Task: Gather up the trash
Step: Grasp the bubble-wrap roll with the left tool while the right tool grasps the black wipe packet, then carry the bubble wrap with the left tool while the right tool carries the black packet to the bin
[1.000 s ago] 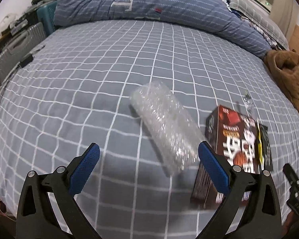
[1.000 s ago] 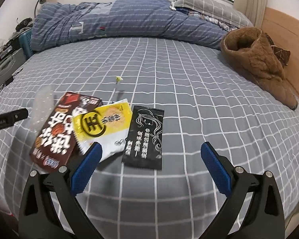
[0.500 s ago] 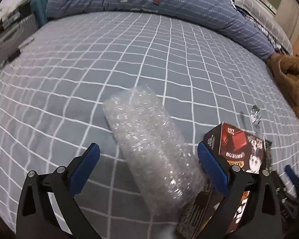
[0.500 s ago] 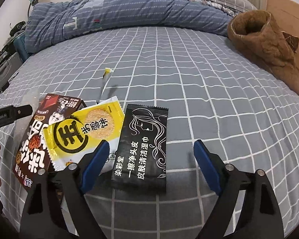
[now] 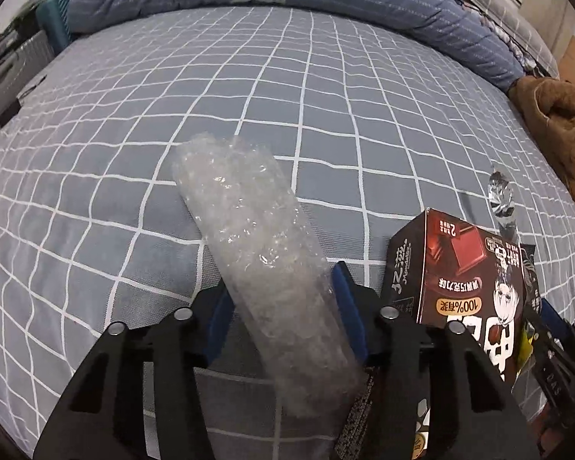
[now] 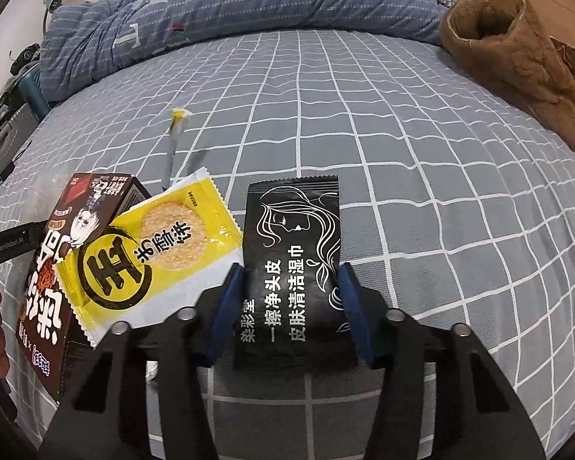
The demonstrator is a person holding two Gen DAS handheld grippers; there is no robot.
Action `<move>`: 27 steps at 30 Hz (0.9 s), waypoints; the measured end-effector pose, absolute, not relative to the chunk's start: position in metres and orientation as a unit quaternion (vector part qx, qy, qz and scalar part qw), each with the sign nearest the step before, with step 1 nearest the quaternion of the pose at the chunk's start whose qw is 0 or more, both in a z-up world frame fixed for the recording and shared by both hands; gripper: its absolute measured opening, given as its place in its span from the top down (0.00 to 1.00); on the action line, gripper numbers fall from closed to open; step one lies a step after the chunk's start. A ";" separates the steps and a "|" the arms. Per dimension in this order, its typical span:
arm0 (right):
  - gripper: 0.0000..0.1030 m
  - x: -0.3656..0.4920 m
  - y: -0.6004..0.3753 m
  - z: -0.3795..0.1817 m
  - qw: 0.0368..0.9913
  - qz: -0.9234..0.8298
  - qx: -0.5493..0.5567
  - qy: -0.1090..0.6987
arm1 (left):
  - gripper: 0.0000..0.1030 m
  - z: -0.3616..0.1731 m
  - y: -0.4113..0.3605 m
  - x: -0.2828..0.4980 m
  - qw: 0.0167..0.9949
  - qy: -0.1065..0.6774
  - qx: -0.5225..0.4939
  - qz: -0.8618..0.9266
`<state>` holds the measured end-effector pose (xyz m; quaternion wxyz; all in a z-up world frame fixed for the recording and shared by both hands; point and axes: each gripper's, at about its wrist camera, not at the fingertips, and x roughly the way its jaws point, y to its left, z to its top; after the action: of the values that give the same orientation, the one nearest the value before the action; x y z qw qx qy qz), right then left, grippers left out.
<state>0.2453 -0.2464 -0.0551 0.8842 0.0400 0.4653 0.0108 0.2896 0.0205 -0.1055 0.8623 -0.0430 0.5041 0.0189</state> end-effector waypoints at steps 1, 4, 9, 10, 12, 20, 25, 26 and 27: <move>0.58 0.245 -0.247 -0.055 0.884 0.011 0.040 0.465 | 0.56 -0.105 0.020 0.288 0.863 0.503 -0.040 0.018; 0.60 0.244 -0.248 -0.053 0.886 0.009 0.041 0.462 | 0.57 -0.101 0.019 0.284 0.866 0.498 -0.041 0.013; 0.60 0.238 -0.252 -0.047 0.890 0.004 0.043 0.454 | 0.57 -0.094 0.022 0.270 0.870 0.493 -0.033 0.009; 0.60 0.236 -0.252 -0.044 0.891 0.002 0.044 0.452 | 0.58 -0.093 0.022 0.268 0.870 0.492 -0.031 0.009; 0.60 0.232 -0.252 -0.040 0.892 0.001 0.045 0.449 | 0.58 -0.090 0.023 0.263 0.871 0.490 -0.028 0.009; 0.60 0.206 -0.247 -0.023 0.899 0.001 0.038 0.436 | 0.60 -0.077 0.026 0.238 0.872 0.490 -0.023 0.001; 0.60 0.192 -0.245 -0.015 0.901 0.001 0.041 0.432 | 0.61 -0.068 0.027 0.219 0.874 0.486 -0.018 0.002; 0.60 0.190 -0.244 -0.014 0.901 0.001 0.041 0.431 | 0.61 -0.065 0.027 0.217 0.874 0.486 -0.017 0.002; 0.60 0.187 -0.243 -0.012 0.902 0.001 0.042 0.431 | 0.61 -0.064 0.028 0.213 0.874 0.486 -0.016 0.002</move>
<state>0.1870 -0.2431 -0.0120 0.9016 0.0417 0.4305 0.0007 0.2125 0.0282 -0.0637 0.8741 -0.0158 0.4856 0.0016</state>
